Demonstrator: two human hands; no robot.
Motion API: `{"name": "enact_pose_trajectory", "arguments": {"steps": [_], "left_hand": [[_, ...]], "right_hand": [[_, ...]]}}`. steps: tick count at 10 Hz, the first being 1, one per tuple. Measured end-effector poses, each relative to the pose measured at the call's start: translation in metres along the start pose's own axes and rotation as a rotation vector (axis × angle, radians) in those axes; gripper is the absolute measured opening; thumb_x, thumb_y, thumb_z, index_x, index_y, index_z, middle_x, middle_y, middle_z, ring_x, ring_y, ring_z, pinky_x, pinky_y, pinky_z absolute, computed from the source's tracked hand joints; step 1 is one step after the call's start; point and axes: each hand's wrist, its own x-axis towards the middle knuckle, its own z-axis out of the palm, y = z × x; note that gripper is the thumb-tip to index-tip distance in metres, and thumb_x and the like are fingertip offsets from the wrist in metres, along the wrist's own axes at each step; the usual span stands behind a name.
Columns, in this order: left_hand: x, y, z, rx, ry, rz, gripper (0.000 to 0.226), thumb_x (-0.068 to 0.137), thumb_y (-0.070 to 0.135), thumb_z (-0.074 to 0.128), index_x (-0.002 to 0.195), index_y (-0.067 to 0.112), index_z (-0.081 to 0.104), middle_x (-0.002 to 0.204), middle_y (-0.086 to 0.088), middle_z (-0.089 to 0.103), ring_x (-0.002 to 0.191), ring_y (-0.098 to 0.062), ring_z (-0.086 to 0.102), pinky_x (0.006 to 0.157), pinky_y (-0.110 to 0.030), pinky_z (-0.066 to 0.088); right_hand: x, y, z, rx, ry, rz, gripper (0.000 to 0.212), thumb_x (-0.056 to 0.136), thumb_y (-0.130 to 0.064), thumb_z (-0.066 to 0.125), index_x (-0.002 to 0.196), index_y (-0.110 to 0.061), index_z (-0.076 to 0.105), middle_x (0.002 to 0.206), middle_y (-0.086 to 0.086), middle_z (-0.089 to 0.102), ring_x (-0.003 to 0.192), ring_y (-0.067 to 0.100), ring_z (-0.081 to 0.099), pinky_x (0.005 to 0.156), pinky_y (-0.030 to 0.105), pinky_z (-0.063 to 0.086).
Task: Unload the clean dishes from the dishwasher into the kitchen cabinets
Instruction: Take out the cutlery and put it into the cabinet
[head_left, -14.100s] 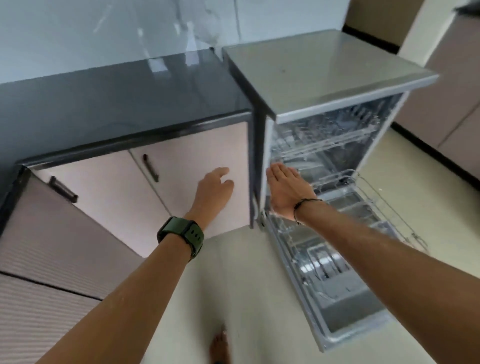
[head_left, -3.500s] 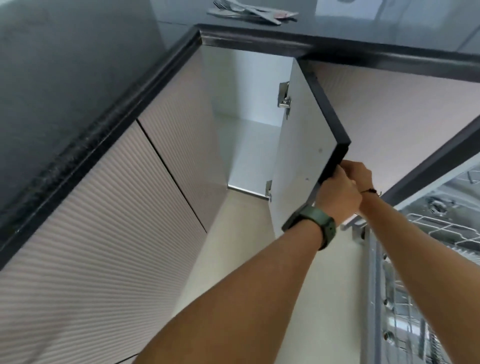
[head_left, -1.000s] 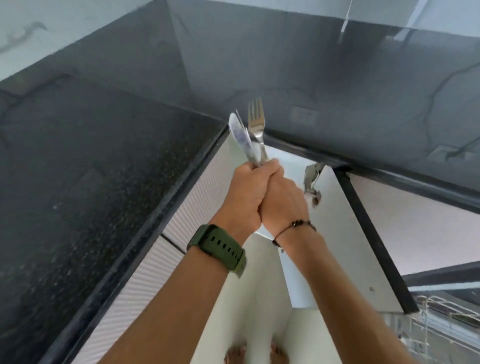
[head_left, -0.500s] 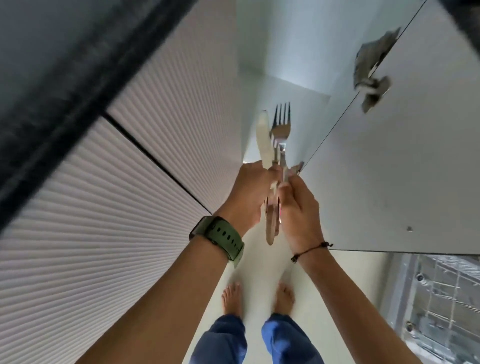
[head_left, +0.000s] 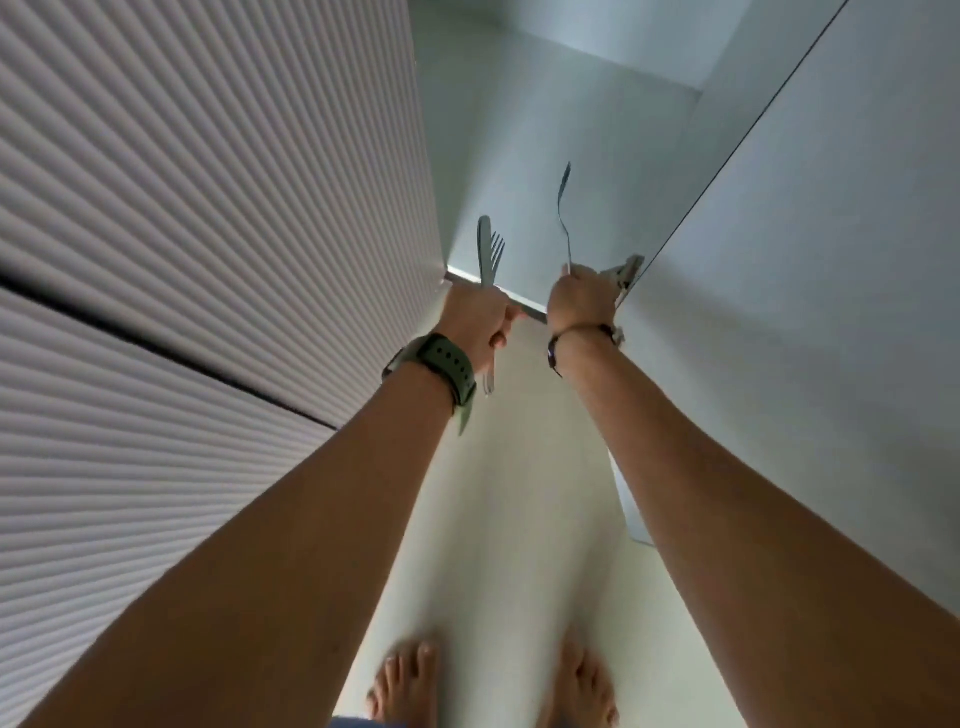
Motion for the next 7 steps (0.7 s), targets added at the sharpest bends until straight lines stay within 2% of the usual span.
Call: {"name": "enact_pose_trajectory", "arguments": {"steps": [1, 2, 3, 4, 5, 6, 7], "left_hand": [[0.047, -0.010, 0.005, 0.022, -0.047, 0.042, 0.033, 0.091, -0.011, 0.032, 0.066, 0.008, 0.044, 0.051, -0.006, 0.053, 0.028, -0.005, 0.041, 0.033, -0.015, 0.027], [0.099, -0.020, 0.012, -0.049, -0.033, 0.084, 0.035, 0.089, -0.018, 0.034, 0.067, 0.009, 0.043, 0.049, -0.011, 0.045, 0.042, -0.016, 0.043, 0.036, -0.019, 0.030], [0.128, -0.027, 0.014, 0.000, 0.009, 0.125, 0.012, 0.090, -0.012, 0.044, 0.085, -0.005, 0.053, 0.059, -0.016, 0.056, 0.035, -0.011, 0.049, 0.038, -0.019, 0.038], [0.167, -0.026, 0.018, 0.080, 0.020, 0.147, 0.017, 0.089, -0.012, 0.039, 0.082, -0.002, 0.051, 0.070, -0.020, 0.058, 0.043, -0.016, 0.044, 0.043, -0.023, 0.033], [0.187, -0.012, 0.022, 0.057, -0.031, 0.135, 0.020, 0.091, -0.009, 0.030, 0.085, 0.000, 0.047, 0.064, -0.017, 0.060, 0.048, -0.015, 0.042, 0.046, -0.022, 0.034], [0.194, -0.001, 0.020, 0.034, -0.105, 0.140, 0.019, 0.093, -0.008, 0.032, 0.082, 0.000, 0.045, 0.063, -0.019, 0.061, 0.051, -0.016, 0.046, 0.049, -0.023, 0.037], [0.201, 0.007, 0.016, 0.065, -0.156, 0.185, 0.014, 0.093, -0.009, 0.038, 0.086, -0.004, 0.049, 0.077, -0.021, 0.063, 0.056, -0.017, 0.053, 0.053, -0.022, 0.043]], "right_hand": [[0.031, 0.007, 0.022, 0.112, -0.089, 0.120, 0.038, 0.099, -0.007, 0.029, 0.133, 0.002, 0.042, 0.136, 0.018, 0.047, 0.124, 0.027, 0.047, 0.048, 0.006, 0.040], [0.100, 0.029, 0.062, 0.233, -0.024, 0.164, 0.035, 0.098, -0.006, 0.034, 0.129, 0.003, 0.047, 0.132, 0.017, 0.052, 0.119, 0.027, 0.052, 0.045, 0.009, 0.037], [0.133, 0.040, 0.080, 0.144, 0.088, 0.155, 0.025, 0.095, -0.009, 0.042, 0.115, -0.002, 0.055, 0.111, 0.011, 0.061, 0.106, 0.024, 0.057, 0.067, 0.019, 0.038], [0.167, 0.048, 0.104, 0.224, 0.172, 0.177, 0.022, 0.094, -0.009, 0.040, 0.075, -0.019, 0.035, 0.080, 0.004, 0.040, 0.085, 0.017, 0.039, 0.059, 0.019, 0.031], [0.179, 0.048, 0.115, 0.413, 0.225, 0.186, 0.029, 0.097, -0.017, 0.035, 0.123, -0.013, 0.047, 0.120, 0.011, 0.050, 0.104, 0.024, 0.047, 0.085, 0.028, 0.038], [0.183, 0.043, 0.115, 0.474, 0.230, 0.226, 0.042, 0.098, -0.031, 0.036, 0.133, -0.007, 0.037, 0.129, 0.013, 0.046, 0.103, 0.028, 0.048, 0.077, 0.033, 0.034], [0.190, 0.045, 0.111, 0.110, 0.161, 0.049, 0.045, 0.097, -0.021, 0.035, 0.138, -0.003, 0.030, 0.142, 0.019, 0.032, 0.127, 0.032, 0.036, 0.100, 0.038, 0.034]]}}
